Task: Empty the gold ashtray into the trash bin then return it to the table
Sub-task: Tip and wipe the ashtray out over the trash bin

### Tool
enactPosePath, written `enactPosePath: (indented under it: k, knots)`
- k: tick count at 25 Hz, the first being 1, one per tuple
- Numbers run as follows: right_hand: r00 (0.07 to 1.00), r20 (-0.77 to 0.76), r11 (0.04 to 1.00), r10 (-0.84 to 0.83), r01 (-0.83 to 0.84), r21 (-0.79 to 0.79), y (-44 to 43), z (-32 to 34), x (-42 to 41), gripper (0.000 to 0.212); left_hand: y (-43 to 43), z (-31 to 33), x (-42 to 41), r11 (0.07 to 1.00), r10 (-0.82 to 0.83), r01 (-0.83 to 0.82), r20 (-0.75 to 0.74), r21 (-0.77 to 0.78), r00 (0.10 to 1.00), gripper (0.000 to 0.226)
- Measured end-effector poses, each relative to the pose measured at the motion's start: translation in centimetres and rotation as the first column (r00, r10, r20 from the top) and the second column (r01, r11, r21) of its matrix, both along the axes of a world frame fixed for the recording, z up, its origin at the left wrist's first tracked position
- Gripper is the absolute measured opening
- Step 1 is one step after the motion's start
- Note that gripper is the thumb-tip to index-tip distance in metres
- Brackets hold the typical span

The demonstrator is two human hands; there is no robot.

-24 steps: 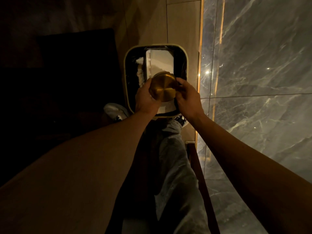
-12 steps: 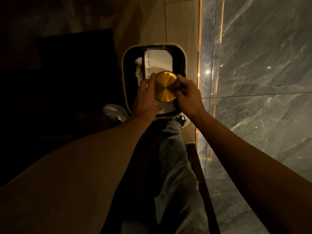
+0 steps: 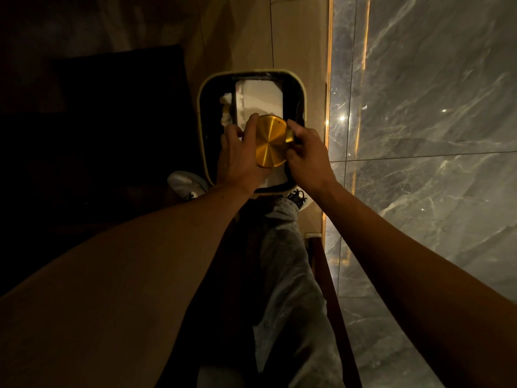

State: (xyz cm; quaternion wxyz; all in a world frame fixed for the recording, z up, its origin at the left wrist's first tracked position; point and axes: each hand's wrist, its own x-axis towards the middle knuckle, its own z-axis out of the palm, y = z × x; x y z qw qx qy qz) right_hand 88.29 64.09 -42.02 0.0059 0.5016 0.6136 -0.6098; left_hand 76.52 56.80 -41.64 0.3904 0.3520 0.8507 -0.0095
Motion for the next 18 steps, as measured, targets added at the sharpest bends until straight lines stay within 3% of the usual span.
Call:
enactPosePath:
  k: [4, 9, 11, 13, 16, 18]
  knots:
    - [0.997, -0.016, 0.995, 0.078, -0.077, 0.064, 0.0, -0.5, 0.6, 0.041, 0.1, 0.2, -0.4, 0.995, 0.0, -0.011, 0.112, 0.097, 0.994, 0.104]
    - [0.949, -0.015, 0.927, 0.315, -0.304, 0.221, 0.5, -0.3, 1.6, 0.037, 0.1, 0.4, -1.6, 0.996, -0.078, 0.072, 0.131, 0.055, 0.988, 0.112]
    - [0.876, 0.062, 0.808, 0.479, -0.467, 0.359, 0.9, -0.5, 2.1, 0.044, 0.4, 0.7, -1.9, 0.995, -0.076, 0.066, 0.147, 0.073, 0.986, 0.11]
    - [0.761, 0.166, 0.627, 0.627, -0.619, 0.473, 1.4, -0.5, 2.2, 0.051, 0.7, 0.9, -2.1, 0.995, -0.076, 0.063, 0.167, 0.08, 0.983, 0.109]
    - [0.647, 0.247, 0.425, 0.722, -0.695, 0.58, 2.3, -0.4, 2.0, 0.053, 1.2, 1.0, -2.4, 0.995, -0.068, 0.054, 0.19, 0.078, 0.979, 0.111]
    - [0.581, 0.284, 0.341, 0.763, -0.734, 0.587, 2.7, -1.0, 2.2, 0.053, 1.3, 1.0, -2.7, 0.995, -0.084, 0.073, 0.188, 0.064, 0.979, 0.114]
